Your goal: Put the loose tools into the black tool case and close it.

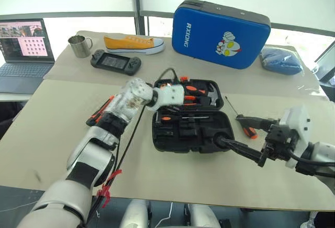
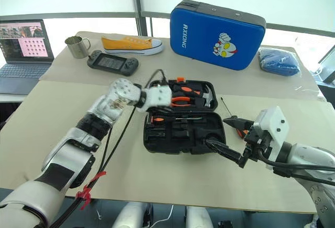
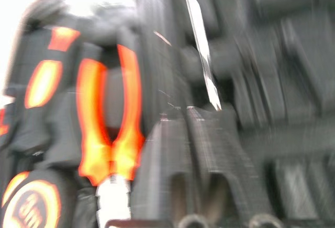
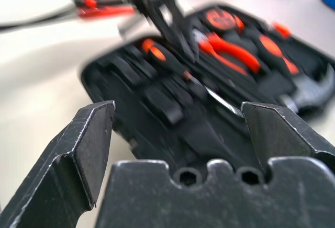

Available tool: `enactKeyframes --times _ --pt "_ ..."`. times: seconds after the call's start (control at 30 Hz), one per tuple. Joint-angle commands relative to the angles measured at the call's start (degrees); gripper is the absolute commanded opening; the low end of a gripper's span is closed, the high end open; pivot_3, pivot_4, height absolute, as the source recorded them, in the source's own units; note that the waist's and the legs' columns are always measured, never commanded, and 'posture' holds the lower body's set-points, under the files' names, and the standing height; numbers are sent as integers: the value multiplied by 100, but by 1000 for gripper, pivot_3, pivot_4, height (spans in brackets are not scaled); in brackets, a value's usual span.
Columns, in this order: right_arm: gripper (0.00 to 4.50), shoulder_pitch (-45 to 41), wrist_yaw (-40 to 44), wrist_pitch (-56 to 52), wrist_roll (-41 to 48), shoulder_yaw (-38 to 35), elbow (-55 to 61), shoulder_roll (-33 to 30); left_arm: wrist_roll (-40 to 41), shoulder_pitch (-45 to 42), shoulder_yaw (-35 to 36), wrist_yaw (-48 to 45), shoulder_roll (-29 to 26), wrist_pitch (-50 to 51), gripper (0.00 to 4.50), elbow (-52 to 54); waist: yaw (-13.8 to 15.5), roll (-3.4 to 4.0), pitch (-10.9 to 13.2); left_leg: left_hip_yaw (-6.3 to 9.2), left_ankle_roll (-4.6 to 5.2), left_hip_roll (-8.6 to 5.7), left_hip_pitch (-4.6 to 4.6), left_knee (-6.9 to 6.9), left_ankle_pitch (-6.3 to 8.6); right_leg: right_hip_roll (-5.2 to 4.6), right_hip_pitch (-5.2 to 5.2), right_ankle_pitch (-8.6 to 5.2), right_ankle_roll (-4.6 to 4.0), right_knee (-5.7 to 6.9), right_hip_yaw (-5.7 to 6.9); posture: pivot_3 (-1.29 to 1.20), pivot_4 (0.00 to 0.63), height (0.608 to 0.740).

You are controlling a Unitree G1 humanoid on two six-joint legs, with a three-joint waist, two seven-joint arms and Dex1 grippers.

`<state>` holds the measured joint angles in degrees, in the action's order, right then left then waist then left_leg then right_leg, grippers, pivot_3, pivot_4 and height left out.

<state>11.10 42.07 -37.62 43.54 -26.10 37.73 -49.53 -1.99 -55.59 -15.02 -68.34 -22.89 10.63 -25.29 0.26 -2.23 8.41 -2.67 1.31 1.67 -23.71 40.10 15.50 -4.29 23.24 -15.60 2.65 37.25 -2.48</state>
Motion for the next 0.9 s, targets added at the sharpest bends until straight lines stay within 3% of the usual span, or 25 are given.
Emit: enactKeyframes --times 0.03,0.07,0.17,0.27,0.37,0.57,0.73,0.9 --pt "4500 388 -76 88 -240 -841 -289 95 968 421 1048 -4 -587 1336 1955 1535 -26 5 -2 0 0 1 1 -2 0 0 0 0 0 0 0 0 150 740" --pt "4500 520 -29 78 -242 -1009 -349 115 1144 553 1192 2 -743 1674 2469 1849 -28 12 -4 1 0 3 4 -2 0 -1 -2 0 0 -1 -1 0 150 740" --pt "4500 1185 318 151 -398 -1673 -589 159 1977 1109 1826 -213 -1436 2878 3322 2867 -6 18 -6 1 0 1 9 -2 0 -5 -9 0 0 -2 0 0 150 740" --pt "4500 1834 732 199 -629 -2381 -1120 137 3259 1859 2844 -619 -2240 3956 4398 4104 6 21 -4 1 0 3 10 -5 0 -4 -10 -1 1 -7 1 0 150 740" --pt "4500 1824 840 196 -661 -2467 -1462 15 3953 2249 3217 -531 -2590 4425 4460 4772 21 18 -3 1 -1 7 16 -9 1 -6 -18 -1 1 -14 4 0 150 740" --pt "4500 631 689 119 -857 -1260 -2037 -224 4410 2771 3173 -106 -2746 4404 4460 5476 -33 27 5 -20 -1 10 161 -27 -9 -2 -152 -2 -3 -27 -15 0 150 740" --pt "4500 -710 466 342 -1456 134 -2862 -96 4571 2826 2946 192 -2752 4293 4460 5611 -108 28 4 -24 -6 11 158 -33 -20 15 -136 7 -17 -21 -24 0 150 740" --pt "4500 -1676 319 605 -1976 999 -3712 174 4627 2840 2789 352 -2840 4174 4460 5692 -103 29 5 -31 -5 4 127 -39 -19 12 -97 8 -16 -18 -31 0 150 740"
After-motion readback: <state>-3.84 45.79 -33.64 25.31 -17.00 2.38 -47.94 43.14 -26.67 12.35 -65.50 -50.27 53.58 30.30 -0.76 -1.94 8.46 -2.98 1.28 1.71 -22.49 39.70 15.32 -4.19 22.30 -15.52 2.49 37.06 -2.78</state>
